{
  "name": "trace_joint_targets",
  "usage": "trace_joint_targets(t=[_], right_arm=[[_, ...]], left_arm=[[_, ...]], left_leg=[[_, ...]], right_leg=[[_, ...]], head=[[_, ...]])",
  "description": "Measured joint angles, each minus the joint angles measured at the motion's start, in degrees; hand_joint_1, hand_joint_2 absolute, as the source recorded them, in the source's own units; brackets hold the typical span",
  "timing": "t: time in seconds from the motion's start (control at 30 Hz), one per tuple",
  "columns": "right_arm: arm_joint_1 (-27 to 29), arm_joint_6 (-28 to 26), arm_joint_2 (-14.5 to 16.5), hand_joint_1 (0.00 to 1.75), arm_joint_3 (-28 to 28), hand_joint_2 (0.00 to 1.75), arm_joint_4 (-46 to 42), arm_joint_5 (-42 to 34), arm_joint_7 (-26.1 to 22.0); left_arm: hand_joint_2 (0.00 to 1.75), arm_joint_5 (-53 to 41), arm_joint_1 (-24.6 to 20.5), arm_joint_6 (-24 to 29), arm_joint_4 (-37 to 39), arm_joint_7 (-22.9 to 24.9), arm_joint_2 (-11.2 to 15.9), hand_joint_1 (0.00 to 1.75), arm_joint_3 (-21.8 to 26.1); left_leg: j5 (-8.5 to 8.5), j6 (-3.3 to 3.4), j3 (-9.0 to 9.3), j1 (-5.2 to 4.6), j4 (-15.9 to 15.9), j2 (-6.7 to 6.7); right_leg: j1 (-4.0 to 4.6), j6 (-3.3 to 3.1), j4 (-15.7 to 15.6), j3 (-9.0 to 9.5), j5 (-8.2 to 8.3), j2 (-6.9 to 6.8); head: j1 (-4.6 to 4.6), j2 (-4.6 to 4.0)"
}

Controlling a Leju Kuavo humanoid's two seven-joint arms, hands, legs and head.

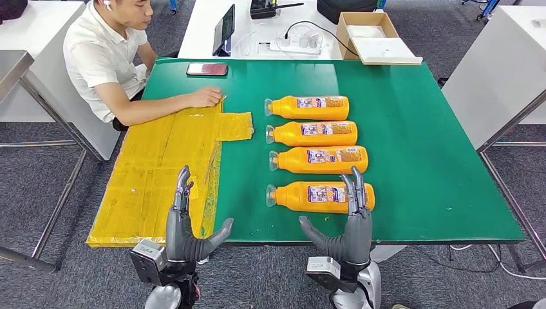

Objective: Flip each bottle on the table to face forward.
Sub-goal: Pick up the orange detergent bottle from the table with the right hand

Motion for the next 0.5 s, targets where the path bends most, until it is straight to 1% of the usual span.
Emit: trace_joint_targets(t=[0.1, 0.2, 0.37, 0.5], right_arm=[[-0.20, -0.10, -0.12, 0.00, -0.21, 1.75, 0.38, 1.31, 0.61], [-1.31, -0.42, -1.04, 0.00, -0.88, 1.75, 1.15, 5.64, 3.12], [-3.38, -0.44, -4.24, 0.00, -3.12, 1.75, 2.90, 13.05, 7.61], [-4.99, 0.62, -6.82, 0.00, -4.72, 1.75, 5.21, 17.02, 10.80]], left_arm=[[1.75, -1.22, -0.03, 1.15, 0.03, 0.02, 0.00, 0.00, -0.04], [1.75, -3.93, -0.34, 3.35, 0.44, 0.26, 0.00, 0.00, -0.39], [1.75, -4.85, -0.44, 3.58, 1.51, 0.72, 0.00, 0.00, -1.75], [1.75, -4.32, -0.41, 3.02, 2.17, 1.31, 0.00, 0.00, -2.46]], left_leg=[[0.00, 0.00, 0.00, -0.01, 0.00, 0.00], [0.01, 0.01, 0.01, -0.02, 0.00, -0.01], [0.01, 0.02, 0.01, -0.06, 0.01, -0.01], [0.00, 0.03, 0.00, -0.06, 0.01, -0.01]], right_leg=[[-0.01, 0.00, 0.00, 0.01, 0.01, 0.00], [-0.02, 0.01, -0.01, 0.02, 0.01, 0.00], [-0.06, 0.01, -0.01, 0.04, 0.01, 0.00], [-0.06, 0.02, -0.01, 0.03, 0.01, 0.00]], head=[[0.00, 0.00], [0.01, 0.01], [0.00, 0.00], [0.00, 0.00]])
